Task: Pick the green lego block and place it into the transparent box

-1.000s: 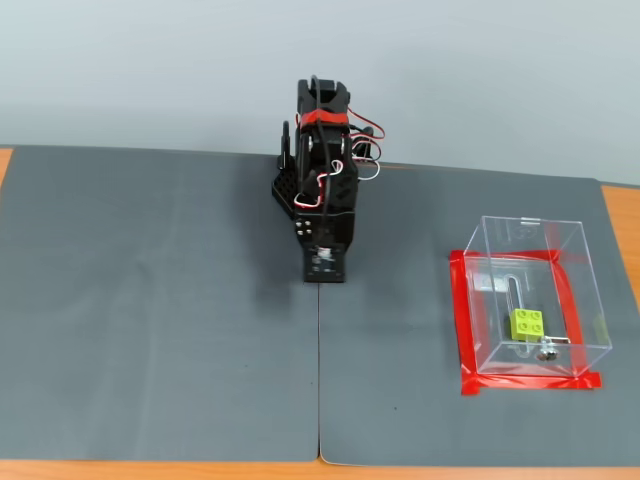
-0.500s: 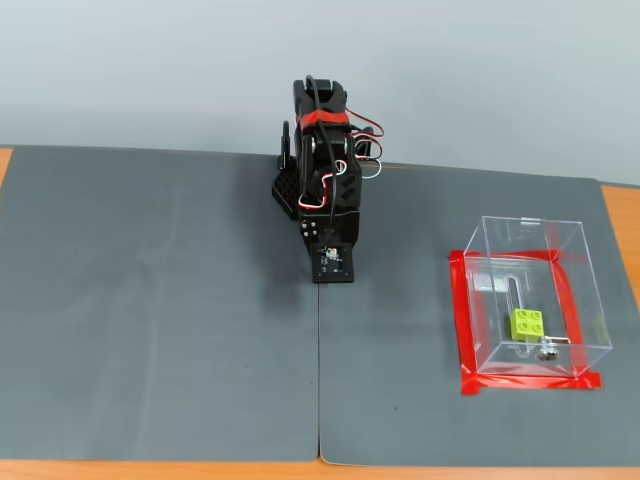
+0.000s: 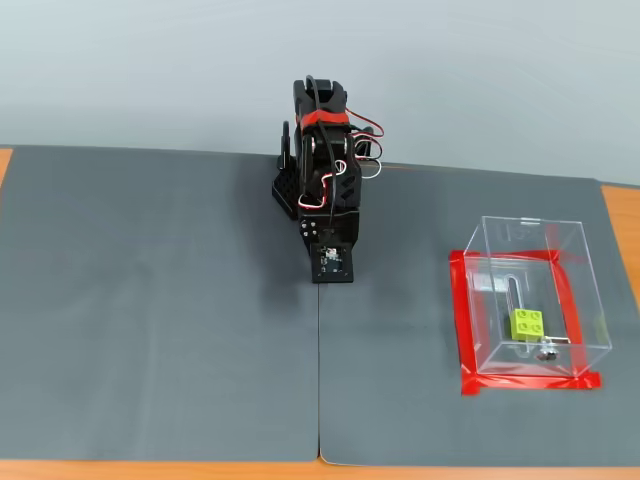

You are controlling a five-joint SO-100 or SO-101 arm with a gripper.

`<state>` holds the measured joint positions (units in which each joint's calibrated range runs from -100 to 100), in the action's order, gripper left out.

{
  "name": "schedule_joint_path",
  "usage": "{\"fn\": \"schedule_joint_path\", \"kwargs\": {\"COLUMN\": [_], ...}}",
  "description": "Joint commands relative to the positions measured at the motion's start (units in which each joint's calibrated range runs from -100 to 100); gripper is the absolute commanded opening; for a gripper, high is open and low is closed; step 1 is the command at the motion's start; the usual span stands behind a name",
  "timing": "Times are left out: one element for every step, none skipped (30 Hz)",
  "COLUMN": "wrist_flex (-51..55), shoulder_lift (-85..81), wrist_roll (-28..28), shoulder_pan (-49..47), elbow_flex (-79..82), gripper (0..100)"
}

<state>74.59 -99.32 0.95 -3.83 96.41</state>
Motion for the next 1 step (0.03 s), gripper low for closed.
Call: {"fn": "schedule_joint_path", "kwargs": {"wrist_flex": [0.33], "shoulder_lift": [0.00], "wrist_roll": [-0.20], "shoulder_pan": [0.44], "elbow_flex": [-3.92], "gripper": [2]}}
